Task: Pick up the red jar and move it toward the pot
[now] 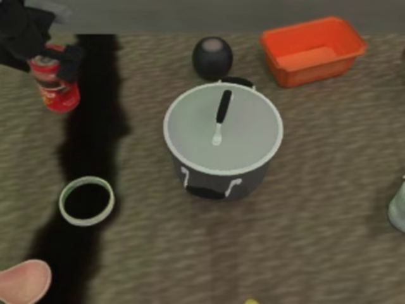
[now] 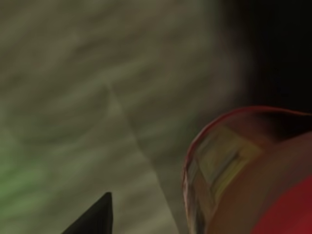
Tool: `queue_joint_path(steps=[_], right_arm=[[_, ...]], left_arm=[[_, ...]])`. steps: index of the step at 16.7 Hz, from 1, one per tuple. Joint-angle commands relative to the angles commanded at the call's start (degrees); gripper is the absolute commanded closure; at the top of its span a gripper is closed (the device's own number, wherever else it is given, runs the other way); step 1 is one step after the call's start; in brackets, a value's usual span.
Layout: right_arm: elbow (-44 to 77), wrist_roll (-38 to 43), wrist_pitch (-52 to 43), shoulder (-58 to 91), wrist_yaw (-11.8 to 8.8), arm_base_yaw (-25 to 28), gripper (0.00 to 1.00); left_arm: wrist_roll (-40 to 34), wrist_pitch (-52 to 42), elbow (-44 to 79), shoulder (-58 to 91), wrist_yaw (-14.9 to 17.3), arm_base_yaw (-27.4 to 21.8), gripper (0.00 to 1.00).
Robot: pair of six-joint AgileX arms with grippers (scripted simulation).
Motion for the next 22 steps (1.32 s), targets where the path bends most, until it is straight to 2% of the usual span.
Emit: queue_joint_path(steps=[4,17,22], right_arm=[[0.0,0.0,0.0,0.0,0.0,0.0,0.0],[0.0,0.0,0.0,0.0,0.0,0.0,0.0],[0.0,0.0,0.0,0.0,0.0,0.0,0.0]], left_arm=[[0.0,0.3,-0.1,0.2,0.0,0.0,0.0],[0.0,0.3,-0.1,0.2,0.0,0.0,0.98],[0.0,0.3,-0.1,0.2,0.0,0.0,1.0]])
